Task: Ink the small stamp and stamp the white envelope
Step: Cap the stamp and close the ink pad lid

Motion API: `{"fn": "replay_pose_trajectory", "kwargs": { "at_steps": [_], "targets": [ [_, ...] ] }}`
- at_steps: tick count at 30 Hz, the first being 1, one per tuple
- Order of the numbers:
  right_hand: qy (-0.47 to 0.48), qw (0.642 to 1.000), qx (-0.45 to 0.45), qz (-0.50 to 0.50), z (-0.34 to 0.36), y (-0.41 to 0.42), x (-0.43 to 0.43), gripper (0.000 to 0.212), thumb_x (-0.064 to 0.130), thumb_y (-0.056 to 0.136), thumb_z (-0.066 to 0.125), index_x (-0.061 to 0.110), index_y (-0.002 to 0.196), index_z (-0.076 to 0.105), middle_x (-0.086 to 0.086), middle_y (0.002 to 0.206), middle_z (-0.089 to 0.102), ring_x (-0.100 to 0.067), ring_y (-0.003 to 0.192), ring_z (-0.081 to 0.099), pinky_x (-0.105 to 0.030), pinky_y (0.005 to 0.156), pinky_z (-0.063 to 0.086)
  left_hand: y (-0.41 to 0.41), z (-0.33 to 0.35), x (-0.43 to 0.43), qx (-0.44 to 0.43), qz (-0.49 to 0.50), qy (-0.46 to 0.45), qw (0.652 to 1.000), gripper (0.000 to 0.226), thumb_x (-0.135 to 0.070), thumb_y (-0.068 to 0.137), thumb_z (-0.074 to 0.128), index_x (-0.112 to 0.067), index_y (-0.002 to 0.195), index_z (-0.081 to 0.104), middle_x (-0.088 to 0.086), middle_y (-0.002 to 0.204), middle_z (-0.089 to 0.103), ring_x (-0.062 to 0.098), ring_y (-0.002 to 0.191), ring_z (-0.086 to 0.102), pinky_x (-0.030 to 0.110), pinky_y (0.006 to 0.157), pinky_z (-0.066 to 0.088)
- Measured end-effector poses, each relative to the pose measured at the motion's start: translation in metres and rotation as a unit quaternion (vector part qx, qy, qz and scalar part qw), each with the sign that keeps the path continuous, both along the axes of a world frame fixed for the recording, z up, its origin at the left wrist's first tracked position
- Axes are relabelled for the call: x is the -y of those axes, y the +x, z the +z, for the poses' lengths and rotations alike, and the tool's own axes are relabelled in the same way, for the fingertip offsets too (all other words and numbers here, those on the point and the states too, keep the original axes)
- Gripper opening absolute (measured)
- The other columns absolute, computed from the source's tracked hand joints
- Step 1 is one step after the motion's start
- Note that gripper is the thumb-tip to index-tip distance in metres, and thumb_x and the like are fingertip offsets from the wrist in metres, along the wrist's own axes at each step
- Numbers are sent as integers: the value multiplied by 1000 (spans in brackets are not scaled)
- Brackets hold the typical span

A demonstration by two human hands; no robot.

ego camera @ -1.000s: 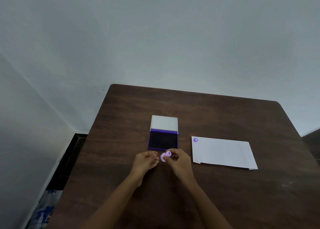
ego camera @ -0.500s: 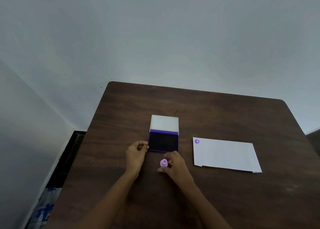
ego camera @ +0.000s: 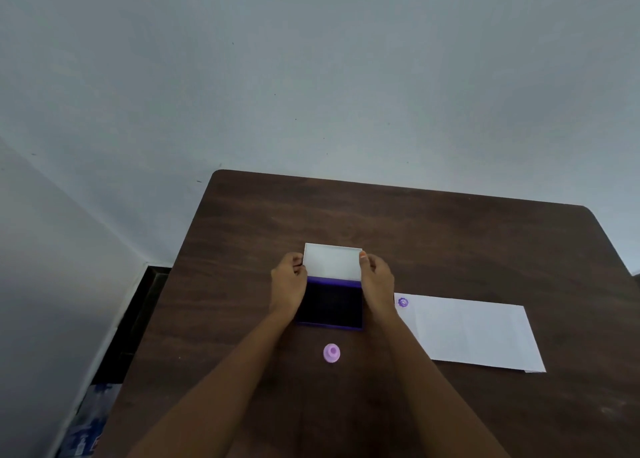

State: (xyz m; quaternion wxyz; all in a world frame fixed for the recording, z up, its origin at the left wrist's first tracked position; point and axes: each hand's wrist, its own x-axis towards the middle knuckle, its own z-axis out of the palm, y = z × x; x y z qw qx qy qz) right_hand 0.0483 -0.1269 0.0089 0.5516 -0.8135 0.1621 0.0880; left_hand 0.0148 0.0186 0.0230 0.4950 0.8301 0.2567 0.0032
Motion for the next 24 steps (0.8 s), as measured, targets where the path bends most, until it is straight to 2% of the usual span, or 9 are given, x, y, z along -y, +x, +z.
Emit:
{"fn": "replay_pose_trajectory", "kwargs": {
  "at_steps": [2,5,9,13,16,20,24],
  "targets": [
    [0,1000,-3,-3,-4,4,-4,33,34,92,43,13,116,51,-10,124,55,-11,95,49,-26,82,43,4,-2,3,0,4,-6,1000,26,-4,91,50,-4,117,53,15,121,59,23,111,55,29,92,44],
    [25,999,-36,-20,-4,10,-4,32,31,92,46,13,118,51,-9,125,55,-13,98,48,-28,82,43,8,-3,3,-5,38,-34,999,27,-6,91,50,-4,118,54,14,120,60,23,110,55,25,86,41],
    [75,995,-65,-22,5,13,3,37,29,92,47,12,125,46,-8,129,53,-13,98,48,-28,81,45,12,0,-3,-16,54,-79,995,33,-7,92,50,-6,125,51,12,125,58,22,114,52,30,93,42],
    [34,999,-7,23,23,8,7,37,26,93,46,9,126,49,-10,132,53,-20,114,50,-32,93,43,6,8,-6,7,37,-93,995,31,-5,91,52,-6,121,55,14,122,60,23,110,54,36,93,46],
    [-52,993,86,58,34,-5,12,31,21,92,46,7,118,56,-12,124,60,-15,108,52,-26,91,41,-5,17,-6,32,19,-87,995,30,-11,91,54,-6,121,55,13,121,60,20,106,55,38,94,47],
    [-88,980,147,106,40,-34,20,22,15,90,51,6,103,66,-12,105,70,-9,88,55,-22,81,43,-32,24,-10,72,-24,-29,997,26,-9,88,58,-5,114,60,14,114,64,19,101,60,28,88,47],
    [-81,978,150,122,34,-63,27,14,10,82,59,13,92,69,-2,95,69,-7,86,57,-17,80,43,-58,19,-11,91,-56,-4,994,26,2,80,65,-3,106,65,14,108,66,12,92,60,9,78,43]
  ]
}}
